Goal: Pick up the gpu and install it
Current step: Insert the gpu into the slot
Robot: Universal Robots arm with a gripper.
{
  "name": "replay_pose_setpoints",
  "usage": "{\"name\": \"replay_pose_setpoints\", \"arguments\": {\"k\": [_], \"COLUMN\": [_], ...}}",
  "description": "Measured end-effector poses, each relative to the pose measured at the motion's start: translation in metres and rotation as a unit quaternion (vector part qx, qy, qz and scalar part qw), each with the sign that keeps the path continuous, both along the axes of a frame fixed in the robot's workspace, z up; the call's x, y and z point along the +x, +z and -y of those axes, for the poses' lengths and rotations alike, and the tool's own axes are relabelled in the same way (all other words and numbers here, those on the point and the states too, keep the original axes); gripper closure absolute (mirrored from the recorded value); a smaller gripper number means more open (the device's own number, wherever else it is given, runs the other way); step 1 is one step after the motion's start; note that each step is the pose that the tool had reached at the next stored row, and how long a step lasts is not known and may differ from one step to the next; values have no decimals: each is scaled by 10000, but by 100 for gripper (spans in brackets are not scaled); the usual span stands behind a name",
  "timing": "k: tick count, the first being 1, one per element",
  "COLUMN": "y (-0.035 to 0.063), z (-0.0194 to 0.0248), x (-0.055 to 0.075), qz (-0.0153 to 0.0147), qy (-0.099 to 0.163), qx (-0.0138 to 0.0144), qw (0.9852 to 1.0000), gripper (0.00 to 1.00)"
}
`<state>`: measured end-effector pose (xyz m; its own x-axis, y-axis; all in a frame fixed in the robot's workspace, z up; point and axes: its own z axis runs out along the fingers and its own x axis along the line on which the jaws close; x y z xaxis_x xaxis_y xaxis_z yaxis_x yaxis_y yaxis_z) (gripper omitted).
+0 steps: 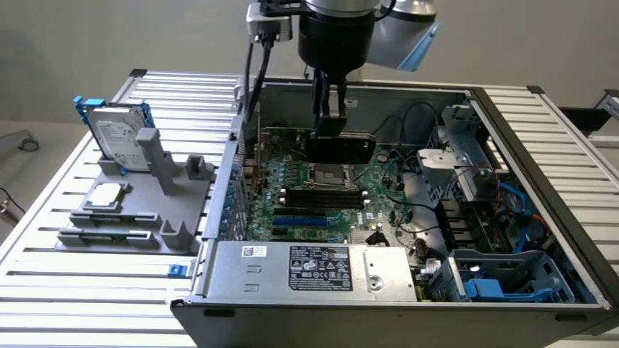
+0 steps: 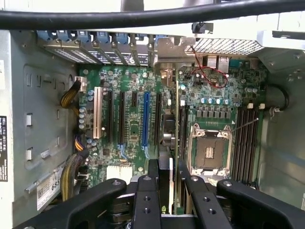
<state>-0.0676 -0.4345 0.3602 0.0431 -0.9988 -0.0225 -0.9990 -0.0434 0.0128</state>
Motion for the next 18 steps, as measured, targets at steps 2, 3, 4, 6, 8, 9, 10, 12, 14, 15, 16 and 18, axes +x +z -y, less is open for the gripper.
{"name": "replay_pose_setpoints", "arguments": {"k": [2,3,4,6,8,9,10,12,14,15,16,18], "y": [-27,-44,-61,-97,-134,-151,-170,-206,-242,-260,-277,-308], "z": [14,22,30,47,69,78,92,110,121,125,127,136], "x": [-14,-23,-32,-51,-65,-71,-76,-86,-96,-102,-108,-119], "qz": [0,0,0,0,0,0,0,0,0,0,0,0], "qy": [0,0,0,0,1,0,1,-1,0,0,0,0], "qx": [3,3,3,3,3,3,3,4,3,4,4,4], "qw": [10000,10000,10000,10000,10000,10000,10000,10000,10000,10000,10000,10000], "gripper": [74,74,74,74,74,74,74,74,74,74,74,74]}}
